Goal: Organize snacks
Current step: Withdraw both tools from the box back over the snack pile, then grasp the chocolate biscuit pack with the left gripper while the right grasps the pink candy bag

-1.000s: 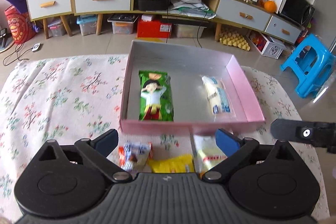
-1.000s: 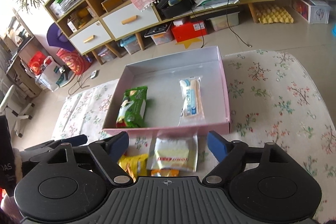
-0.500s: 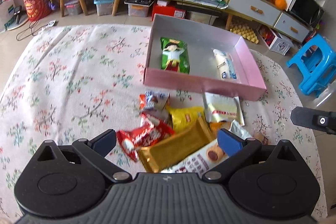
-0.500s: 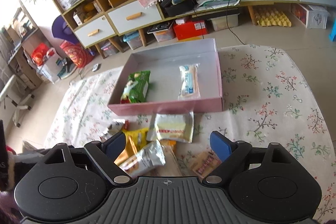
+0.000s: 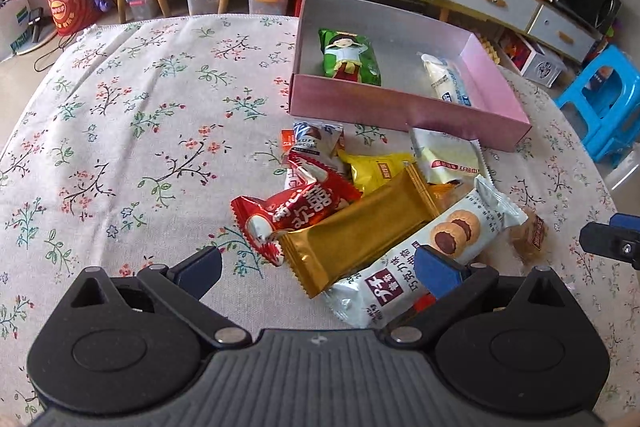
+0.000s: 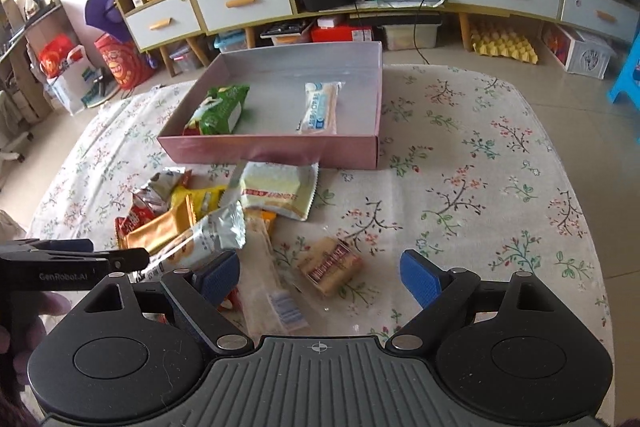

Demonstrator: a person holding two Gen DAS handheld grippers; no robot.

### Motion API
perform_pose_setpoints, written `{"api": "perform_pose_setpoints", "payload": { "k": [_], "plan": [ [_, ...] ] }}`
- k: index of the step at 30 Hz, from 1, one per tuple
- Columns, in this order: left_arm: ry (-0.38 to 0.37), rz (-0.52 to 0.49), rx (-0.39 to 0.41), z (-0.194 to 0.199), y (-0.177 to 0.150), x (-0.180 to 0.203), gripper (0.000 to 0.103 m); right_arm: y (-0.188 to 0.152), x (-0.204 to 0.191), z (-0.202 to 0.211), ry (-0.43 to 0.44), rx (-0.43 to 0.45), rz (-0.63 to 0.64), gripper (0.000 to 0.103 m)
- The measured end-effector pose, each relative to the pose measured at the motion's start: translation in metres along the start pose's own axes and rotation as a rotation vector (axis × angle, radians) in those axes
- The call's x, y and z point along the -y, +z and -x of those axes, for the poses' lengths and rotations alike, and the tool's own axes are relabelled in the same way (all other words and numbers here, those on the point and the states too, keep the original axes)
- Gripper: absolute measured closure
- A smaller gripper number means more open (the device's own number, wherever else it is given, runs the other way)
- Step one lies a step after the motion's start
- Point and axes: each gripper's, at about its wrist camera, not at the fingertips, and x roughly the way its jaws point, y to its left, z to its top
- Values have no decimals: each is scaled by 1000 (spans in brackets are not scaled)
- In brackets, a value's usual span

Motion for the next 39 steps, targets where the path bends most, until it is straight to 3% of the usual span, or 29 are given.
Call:
{"api": "perform_pose_setpoints", "payload": {
  "k": [12,15,20,24,28,32,39],
  "plan": [
    [-28,-46,-45,1,-11,-3,1,-5,19,-9,-14,-66,-67,14],
    [-26,-70,-67,-1,-12,-1,6,-8,22,-15,-16,-122,-88,14],
    [-85,-158,5,7,-14,9,7,-17,19,-25,11,-199,-109,14],
    [-163,-280,87,9,-16,23,22,-23,14,-33,1,-246,-105,14],
    [-231,-338,79,2,-14,34,40,-28,11,-36,0,-273,-106,14],
    [-235,-332,85,-4,-9,38,41,-33,12,-40,15,-305,-132,14],
    [-181,-318,63,-3,-9,39,63,-37,5,-37,4,-284,-94,14]
  ]
}}
